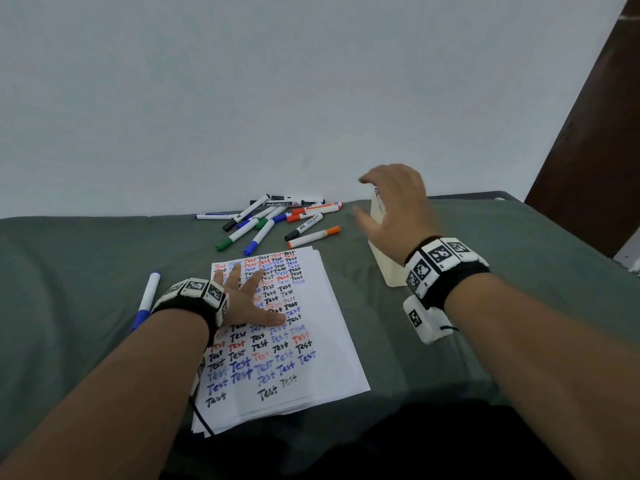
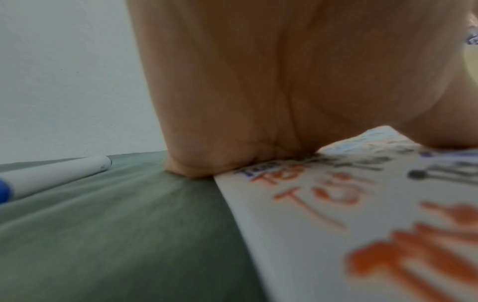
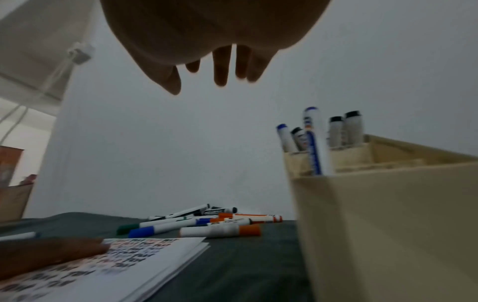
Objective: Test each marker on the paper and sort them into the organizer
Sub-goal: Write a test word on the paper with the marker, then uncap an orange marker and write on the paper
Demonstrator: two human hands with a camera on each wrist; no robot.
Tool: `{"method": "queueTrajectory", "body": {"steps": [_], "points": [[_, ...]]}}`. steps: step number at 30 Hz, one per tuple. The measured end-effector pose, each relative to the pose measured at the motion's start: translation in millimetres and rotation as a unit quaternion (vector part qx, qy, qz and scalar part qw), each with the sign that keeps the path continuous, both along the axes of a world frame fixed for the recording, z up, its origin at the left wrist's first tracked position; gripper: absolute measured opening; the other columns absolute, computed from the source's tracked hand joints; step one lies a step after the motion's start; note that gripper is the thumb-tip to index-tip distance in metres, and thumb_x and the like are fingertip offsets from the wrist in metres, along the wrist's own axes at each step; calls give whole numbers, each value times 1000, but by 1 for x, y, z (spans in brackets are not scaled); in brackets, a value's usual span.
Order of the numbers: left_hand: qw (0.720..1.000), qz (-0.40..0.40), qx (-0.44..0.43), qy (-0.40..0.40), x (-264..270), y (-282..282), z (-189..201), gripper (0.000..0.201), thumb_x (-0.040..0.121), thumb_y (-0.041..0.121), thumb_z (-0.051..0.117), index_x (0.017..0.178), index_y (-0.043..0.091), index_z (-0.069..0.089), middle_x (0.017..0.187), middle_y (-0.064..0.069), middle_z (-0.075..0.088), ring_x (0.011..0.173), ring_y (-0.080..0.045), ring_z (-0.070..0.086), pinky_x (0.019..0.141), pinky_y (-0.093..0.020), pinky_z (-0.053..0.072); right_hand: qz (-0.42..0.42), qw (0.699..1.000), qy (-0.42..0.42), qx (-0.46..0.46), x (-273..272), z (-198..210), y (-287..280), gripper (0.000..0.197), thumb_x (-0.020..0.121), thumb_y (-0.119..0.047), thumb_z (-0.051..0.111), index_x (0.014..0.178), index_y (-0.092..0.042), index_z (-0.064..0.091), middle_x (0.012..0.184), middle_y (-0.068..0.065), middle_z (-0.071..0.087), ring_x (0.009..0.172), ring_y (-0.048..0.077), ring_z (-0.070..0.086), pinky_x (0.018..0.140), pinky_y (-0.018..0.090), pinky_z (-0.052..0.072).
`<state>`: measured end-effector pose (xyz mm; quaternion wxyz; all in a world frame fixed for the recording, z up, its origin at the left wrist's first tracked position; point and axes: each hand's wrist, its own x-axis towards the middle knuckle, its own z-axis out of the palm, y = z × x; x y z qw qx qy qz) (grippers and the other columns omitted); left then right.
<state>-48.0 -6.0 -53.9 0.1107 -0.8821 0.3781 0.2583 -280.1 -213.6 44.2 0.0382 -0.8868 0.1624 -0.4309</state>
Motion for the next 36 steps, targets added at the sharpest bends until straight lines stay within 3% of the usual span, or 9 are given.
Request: {"method": "queueTrajectory", "body": {"steps": [3,6,11,18,23,26,33,36], "points": [[1000,0,2,2,-2,0,2,150,24,114,33,147,53,-25,161,1,-34,149,-40,-24,120,-63,0,57,990,117,58,24,-1,13,53,94,-31,64,144,-19,50,143,4,52,138,26,41,117,37,32],[1000,-2,3,4,-4,1,5,150,23,114,33,147,53,-25,161,1,-34,149,-40,-24,120,-63,0,37,943,288,164,46,-11,17,73,97,-43,61,158,-23,27,162,2,33,149,21,29,119,37,28],[1000,-7,8,3,-7,3,9,151,22,113,31,148,53,-25,161,0,-34,149,-40,-23,121,-63,-1,-41,864,463,194,70,-46,18,91,95,-63,53,162,-18,11,169,7,13,155,37,9,121,51,21],[1000,-1,14,5,-8,2,11,146,28,111,36,147,54,-26,161,2,-35,149,-38,-26,121,-63,-1,-72,833,521,171,97,-66,17,101,90,-80,39,162,-16,8,170,11,1,155,40,0,122,54,14],[999,-7,32,1,-6,1,11,148,23,112,33,144,55,-29,159,4,-38,149,-36,-28,119,-64,-3,-103,808,542,209,99,-83,17,109,84,-87,38,163,-22,-2,169,16,-8,155,40,-4,124,55,9],[999,-11,43,-6,-6,0,11,147,23,113,30,143,54,-31,160,3,-37,149,-37,-26,119,-64,-2,-103,808,538,216,97,-86,18,112,83,-87,40,163,-23,-6,169,14,-11,155,38,-6,125,54,7],[994,-18,110,-17,-7,-8,25,146,25,113,29,144,52,-31,162,2,-33,153,-35,-14,119,-62,1,-87,799,550,226,95,-83,18,109,83,-88,40,162,-29,-8,168,12,-17,155,36,-11,125,55,5],[993,-27,114,-24,-5,-16,43,140,32,112,29,151,53,-13,168,3,-15,154,-33,5,120,-58,11,-86,797,554,224,96,-83,17,110,82,-89,39,162,-30,-8,168,12,-18,155,36,-12,125,55,4]]}}
